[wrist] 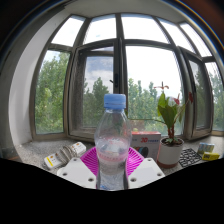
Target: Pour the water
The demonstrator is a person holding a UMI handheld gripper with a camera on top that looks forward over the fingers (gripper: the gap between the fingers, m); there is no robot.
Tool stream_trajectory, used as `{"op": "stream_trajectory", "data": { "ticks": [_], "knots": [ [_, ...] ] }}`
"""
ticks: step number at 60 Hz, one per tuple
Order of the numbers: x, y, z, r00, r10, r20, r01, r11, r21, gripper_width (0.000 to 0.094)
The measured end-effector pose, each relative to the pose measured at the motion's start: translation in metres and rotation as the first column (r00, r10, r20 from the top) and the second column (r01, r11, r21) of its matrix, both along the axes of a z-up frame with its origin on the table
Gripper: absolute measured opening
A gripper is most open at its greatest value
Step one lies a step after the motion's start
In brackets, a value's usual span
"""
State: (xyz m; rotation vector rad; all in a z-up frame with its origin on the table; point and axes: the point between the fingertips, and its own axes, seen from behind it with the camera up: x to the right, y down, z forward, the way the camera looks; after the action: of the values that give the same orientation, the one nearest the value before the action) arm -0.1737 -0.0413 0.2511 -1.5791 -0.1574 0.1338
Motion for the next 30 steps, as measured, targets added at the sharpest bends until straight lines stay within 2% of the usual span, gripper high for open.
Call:
{"op": "stream_trajectory", "data": {
  "ticks": [11, 16, 21, 22, 25, 30],
  "knots": [
    [0.0, 0.009, -0.107, 1.0, -0.014, 0.026, 0.017, 0.993, -0.12, 0.0307],
    [-0.004, 0.014, -0.135, 1.0, 0.002, 0.023, 0.002, 0.988, -0.153, 0.0307],
    [-0.003, 0.012, -0.168, 0.998, -0.015, 0.058, 0.026, 0.981, -0.19, 0.0315],
    [-0.002, 0.018, -0.157, 0.999, -0.012, 0.053, 0.02, 0.988, -0.156, 0.0309],
    [-0.003, 0.01, -0.159, 0.997, -0.019, 0.073, 0.029, 0.99, -0.139, 0.0316],
    [-0.001, 0.015, -0.16, 0.997, -0.035, 0.067, 0.045, 0.987, -0.152, 0.0418]
  ]
}}
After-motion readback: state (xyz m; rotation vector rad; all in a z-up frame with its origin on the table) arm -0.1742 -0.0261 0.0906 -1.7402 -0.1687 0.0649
